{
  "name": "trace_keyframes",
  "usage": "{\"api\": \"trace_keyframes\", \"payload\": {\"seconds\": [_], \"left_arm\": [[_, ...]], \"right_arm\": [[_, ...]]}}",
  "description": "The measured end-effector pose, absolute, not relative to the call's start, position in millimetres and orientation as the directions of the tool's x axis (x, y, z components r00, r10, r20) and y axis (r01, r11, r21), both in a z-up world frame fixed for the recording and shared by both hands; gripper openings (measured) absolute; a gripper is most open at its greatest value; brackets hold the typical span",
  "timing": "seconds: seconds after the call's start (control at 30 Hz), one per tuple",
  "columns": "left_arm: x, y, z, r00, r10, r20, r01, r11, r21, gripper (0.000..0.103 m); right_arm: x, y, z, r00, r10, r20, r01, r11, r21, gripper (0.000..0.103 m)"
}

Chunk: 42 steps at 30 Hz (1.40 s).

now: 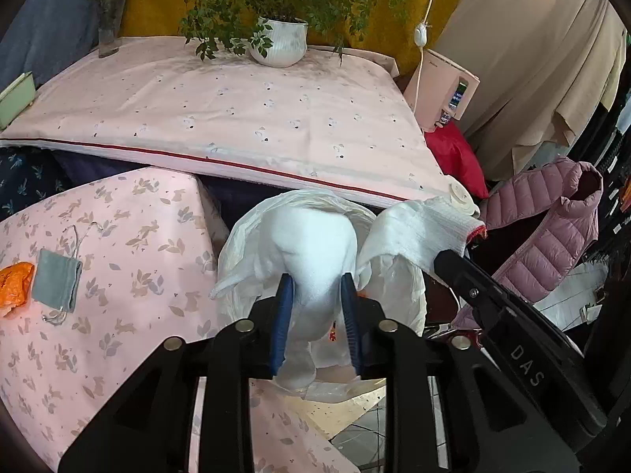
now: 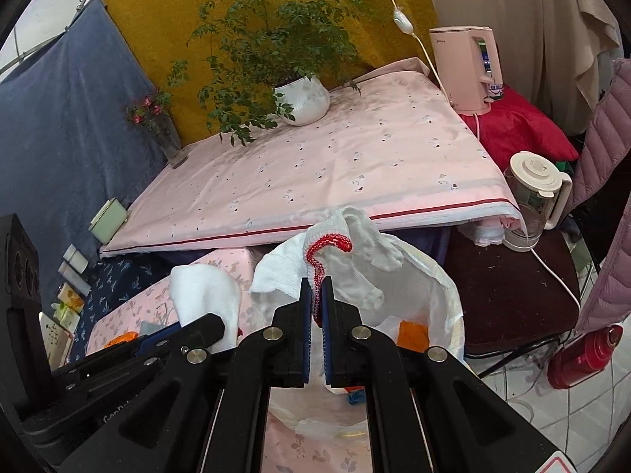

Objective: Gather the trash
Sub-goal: 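Carry both gloves over the bin and open both tools, then move both open tools to the orange bag and grey-green pouch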

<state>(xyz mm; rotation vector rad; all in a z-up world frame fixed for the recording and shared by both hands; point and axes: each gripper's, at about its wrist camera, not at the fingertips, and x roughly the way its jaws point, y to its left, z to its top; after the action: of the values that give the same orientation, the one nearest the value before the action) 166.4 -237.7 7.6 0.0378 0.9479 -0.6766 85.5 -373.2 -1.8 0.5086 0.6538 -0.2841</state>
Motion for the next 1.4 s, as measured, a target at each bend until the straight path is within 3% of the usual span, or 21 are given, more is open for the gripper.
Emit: {"api": "trace_keyframes", "payload": {"seconds": [0.07,0.43,0.57,0.63,0.7,1.07,1.4], "left_arm": [[167,-239,9,0.405,-0.515,-0.756,0.543,0.800,-0.254,0.041],[170,-233,7,0.427,-0.489,-0.760,0.523,0.820,-0.233,0.043],[172,-226,6,0.444,-0.476,-0.760,0.506,0.832,-0.225,0.050],[172,-222,5,0.449,-0.470,-0.760,0.501,0.837,-0.222,0.051],[173,-219,3,0.451,-0.466,-0.762,0.494,0.841,-0.222,0.051],[176,-193,0,0.467,-0.443,-0.765,0.450,0.864,-0.226,0.052],[181,-160,-1,0.487,-0.423,-0.764,0.398,0.886,-0.238,0.052]], "right_arm": [[83,-376,-4,0.759,-0.096,-0.644,0.411,0.838,0.359,0.005],[89,-374,-8,0.753,-0.094,-0.651,0.412,0.839,0.355,0.005],[92,-370,-9,0.752,-0.096,-0.653,0.413,0.839,0.353,0.011],[92,-368,-10,0.751,-0.094,-0.654,0.413,0.839,0.354,0.014],[91,-366,-9,0.753,-0.093,-0.651,0.413,0.838,0.357,0.024],[98,-342,-4,0.755,-0.087,-0.650,0.383,0.863,0.329,0.036],[108,-310,-5,0.750,-0.057,-0.659,0.341,0.887,0.312,0.036]]}}
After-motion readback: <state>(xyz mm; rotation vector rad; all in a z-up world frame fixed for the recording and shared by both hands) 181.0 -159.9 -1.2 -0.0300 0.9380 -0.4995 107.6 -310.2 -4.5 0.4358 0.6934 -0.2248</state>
